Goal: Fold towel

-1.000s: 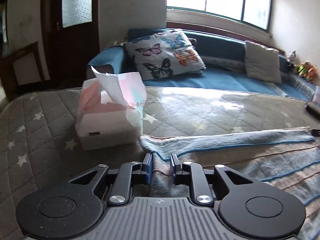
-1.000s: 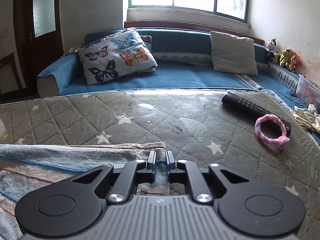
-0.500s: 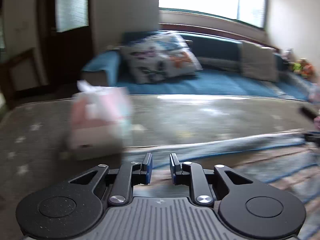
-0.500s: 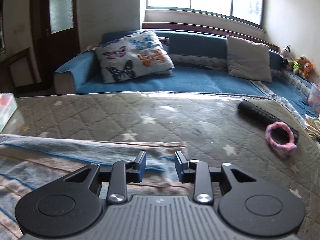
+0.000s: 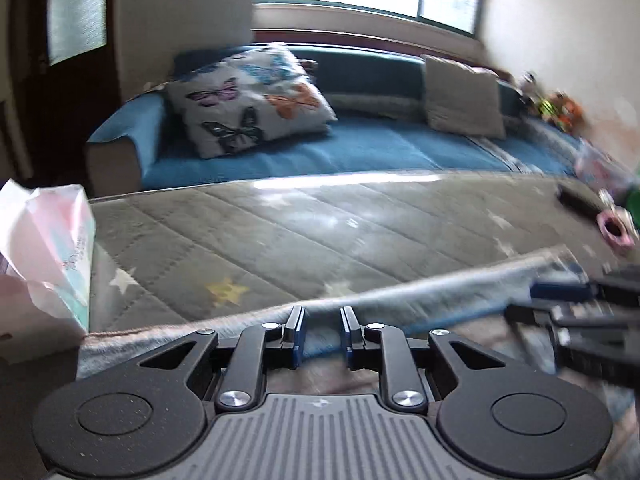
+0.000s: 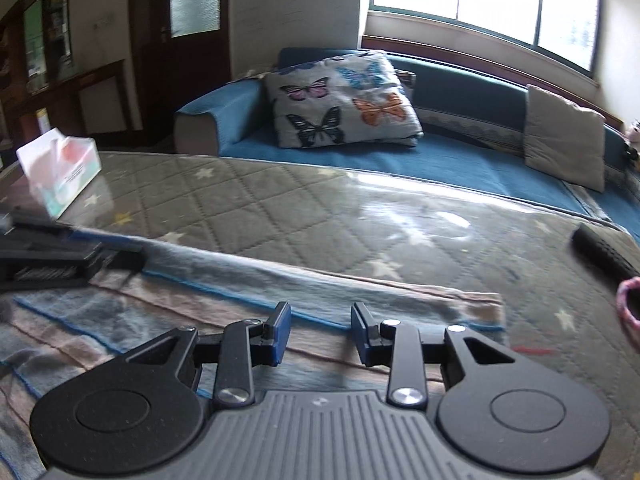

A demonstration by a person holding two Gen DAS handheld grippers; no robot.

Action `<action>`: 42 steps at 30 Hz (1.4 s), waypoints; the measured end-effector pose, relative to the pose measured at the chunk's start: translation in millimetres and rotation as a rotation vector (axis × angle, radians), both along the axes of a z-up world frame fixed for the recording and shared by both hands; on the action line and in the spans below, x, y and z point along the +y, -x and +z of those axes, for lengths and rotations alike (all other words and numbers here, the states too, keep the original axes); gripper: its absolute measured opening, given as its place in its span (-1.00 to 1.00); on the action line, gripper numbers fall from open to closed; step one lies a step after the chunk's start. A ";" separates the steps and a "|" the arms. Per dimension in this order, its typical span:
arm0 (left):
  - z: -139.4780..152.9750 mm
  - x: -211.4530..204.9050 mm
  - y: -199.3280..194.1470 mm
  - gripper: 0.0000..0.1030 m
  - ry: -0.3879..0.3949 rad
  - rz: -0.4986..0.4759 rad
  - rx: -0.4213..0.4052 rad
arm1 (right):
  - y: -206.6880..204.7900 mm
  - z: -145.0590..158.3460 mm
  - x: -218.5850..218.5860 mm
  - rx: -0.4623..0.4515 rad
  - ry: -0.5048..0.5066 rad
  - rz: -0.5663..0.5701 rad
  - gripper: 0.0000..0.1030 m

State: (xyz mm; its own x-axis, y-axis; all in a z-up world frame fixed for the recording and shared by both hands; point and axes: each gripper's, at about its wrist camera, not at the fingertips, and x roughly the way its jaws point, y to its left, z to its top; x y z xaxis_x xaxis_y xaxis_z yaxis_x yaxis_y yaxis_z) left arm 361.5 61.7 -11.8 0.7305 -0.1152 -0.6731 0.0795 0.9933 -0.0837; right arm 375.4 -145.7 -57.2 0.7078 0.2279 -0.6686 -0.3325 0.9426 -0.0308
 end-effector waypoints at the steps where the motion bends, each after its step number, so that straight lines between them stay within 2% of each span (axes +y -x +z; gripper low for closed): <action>1: 0.3 1.8 -1.9 -0.62 0.006 0.014 0.001 | 0.1 -0.2 2.9 -0.003 0.003 0.010 -0.35; 2: 0.8 2.3 -2.6 -0.63 0.014 0.015 -0.001 | -0.1 -0.2 6.0 -0.004 0.005 0.019 -0.35; 6: 2.6 -12.6 5.1 -0.60 0.021 -0.081 -0.025 | -3.4 -0.2 16.8 -0.012 0.006 0.048 -0.34; 10: -0.6 -19.8 4.5 -0.60 -0.026 -0.094 -0.015 | -11.1 -1.4 17.9 -0.011 -0.010 0.030 -0.32; 14: 4.8 -16.2 15.0 -0.59 -0.030 -0.097 -0.009 | -2.7 4.1 10.8 0.012 -0.009 0.050 -0.32; 16: 8.3 -16.1 24.0 -0.54 -0.034 -0.100 -0.005 | 6.1 5.7 10.3 0.021 0.018 0.067 -0.32; 18: 12.6 -15.5 37.6 -0.39 -0.049 -0.107 -0.006 | 18.4 7.4 9.8 0.032 0.037 0.085 -0.31; 22: 23.7 -15.2 74.2 -0.30 -0.078 -0.131 -0.026 | 46.6 11.1 9.7 0.041 0.062 0.117 -0.30; 27: 34.4 -12.9 127.8 -0.18 -0.078 -0.144 -0.038 | 95.1 13.3 22.0 0.052 0.092 0.192 -0.21; 33: 34.5 -14.4 200.7 -0.08 -0.144 -0.143 -0.068 | 152.2 13.3 45.2 0.045 0.116 0.297 -0.14; 38: 33.8 2.3 258.4 0.01 -0.123 -0.059 -0.098 | 190.2 11.4 56.6 0.052 0.131 0.373 -0.12; 42: 29.5 17.8 285.0 0.14 -0.100 0.019 -0.095 | 223.2 11.9 58.9 0.037 0.139 0.418 -0.03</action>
State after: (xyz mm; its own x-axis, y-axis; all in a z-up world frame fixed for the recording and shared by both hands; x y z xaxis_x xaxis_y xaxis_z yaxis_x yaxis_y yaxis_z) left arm 76.5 79.5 17.7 0.7929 -0.0362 -0.6083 0.0633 0.9977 0.0233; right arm 152.3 -86.8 -45.3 0.5488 0.3961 -0.7362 -0.6879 0.7144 -0.1285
